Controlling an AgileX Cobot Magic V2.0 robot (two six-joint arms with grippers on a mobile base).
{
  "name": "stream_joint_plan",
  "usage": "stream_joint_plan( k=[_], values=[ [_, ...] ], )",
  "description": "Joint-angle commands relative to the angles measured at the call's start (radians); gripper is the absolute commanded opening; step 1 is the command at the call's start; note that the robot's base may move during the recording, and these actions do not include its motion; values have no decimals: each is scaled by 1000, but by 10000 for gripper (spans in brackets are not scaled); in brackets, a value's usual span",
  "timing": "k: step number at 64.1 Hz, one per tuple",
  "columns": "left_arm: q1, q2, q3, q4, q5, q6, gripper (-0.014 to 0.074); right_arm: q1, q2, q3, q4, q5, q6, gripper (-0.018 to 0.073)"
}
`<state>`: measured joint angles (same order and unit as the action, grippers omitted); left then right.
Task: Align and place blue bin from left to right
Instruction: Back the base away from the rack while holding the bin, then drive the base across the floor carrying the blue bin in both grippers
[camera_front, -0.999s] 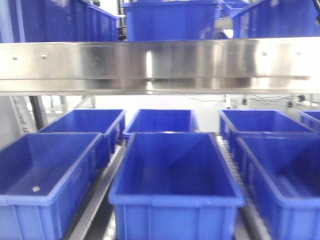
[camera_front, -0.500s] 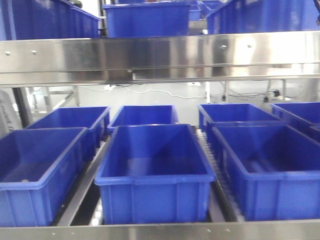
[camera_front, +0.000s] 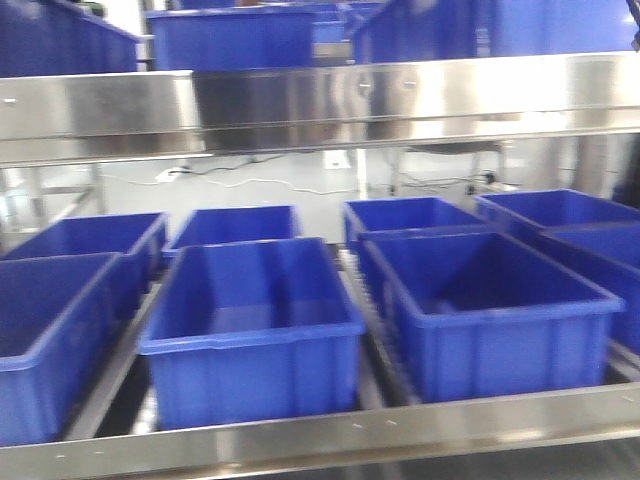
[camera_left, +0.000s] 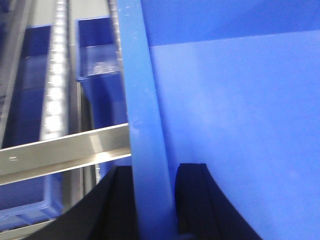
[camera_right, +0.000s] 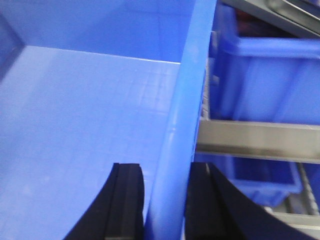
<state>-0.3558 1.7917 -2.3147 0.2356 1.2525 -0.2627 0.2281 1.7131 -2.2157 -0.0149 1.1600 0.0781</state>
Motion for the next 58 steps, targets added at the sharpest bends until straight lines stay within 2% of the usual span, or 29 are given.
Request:
stream_joint_plan(
  k=[1, 58],
  values=[
    [-8, -27, -12, 6, -75, 23, -10, 5, -26, -17, -5, -107, -35, -73],
    [-8, -27, -12, 6, -75, 23, -10, 5, -26, -17, -5, -107, -35, -73]
  ],
)
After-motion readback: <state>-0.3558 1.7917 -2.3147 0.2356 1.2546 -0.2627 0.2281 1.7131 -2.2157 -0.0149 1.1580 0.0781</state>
